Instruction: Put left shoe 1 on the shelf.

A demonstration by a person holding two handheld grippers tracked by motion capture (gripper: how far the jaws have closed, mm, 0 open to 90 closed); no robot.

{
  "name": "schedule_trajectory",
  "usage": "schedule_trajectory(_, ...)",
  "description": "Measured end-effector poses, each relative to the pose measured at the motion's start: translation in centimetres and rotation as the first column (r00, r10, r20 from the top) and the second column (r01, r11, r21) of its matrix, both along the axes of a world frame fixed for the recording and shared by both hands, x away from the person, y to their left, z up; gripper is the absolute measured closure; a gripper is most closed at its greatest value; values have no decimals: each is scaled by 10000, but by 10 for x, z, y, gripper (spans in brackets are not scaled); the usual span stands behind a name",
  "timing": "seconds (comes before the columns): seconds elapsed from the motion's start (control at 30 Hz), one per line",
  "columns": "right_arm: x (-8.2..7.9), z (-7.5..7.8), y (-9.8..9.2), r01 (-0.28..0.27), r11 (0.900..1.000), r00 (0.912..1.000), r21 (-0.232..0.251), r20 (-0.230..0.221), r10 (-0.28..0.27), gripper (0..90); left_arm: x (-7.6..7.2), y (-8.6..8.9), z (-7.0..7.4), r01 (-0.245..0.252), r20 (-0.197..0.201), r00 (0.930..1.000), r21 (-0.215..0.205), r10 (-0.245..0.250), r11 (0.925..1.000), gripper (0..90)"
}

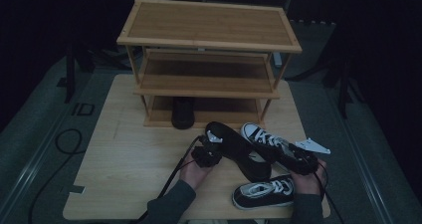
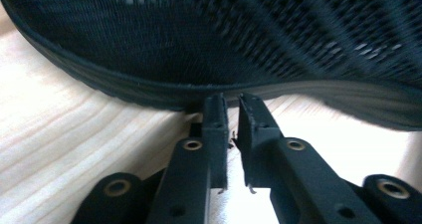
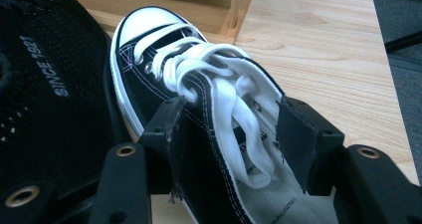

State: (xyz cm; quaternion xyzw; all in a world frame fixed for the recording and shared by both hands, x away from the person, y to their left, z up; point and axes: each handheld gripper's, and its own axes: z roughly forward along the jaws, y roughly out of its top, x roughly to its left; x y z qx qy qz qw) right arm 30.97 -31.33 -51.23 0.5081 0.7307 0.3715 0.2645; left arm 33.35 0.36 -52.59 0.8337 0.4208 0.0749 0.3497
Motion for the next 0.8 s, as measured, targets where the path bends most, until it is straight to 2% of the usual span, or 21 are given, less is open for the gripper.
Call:
schedule_trajectory(0.37, 0, 0, 0, 8, 10000, 10000, -1, -1, -8, 452, 0, 0, 42, -208, 425, 9988, -796, 243, 9966, 608)
schedule_trajectory(0.5, 0, 0, 0, 7, 10000, 10000, 11, 0, -7, 452, 2, -6, 52, -237, 423, 9987, -786, 271, 9966, 538)
schedule_trajectory(0.7, 0, 0, 0, 9, 10000, 10000, 15, -6, -9, 452, 3, -22, 63, -215, 633, 9977, -622, 255, 9978, 418)
schedule_trajectory(0.8, 0, 0, 0, -7, 10000, 10000, -6, 8, 7, 451, 4, -28, 67, -287, 733, 9967, -655, 335, 9974, 389)
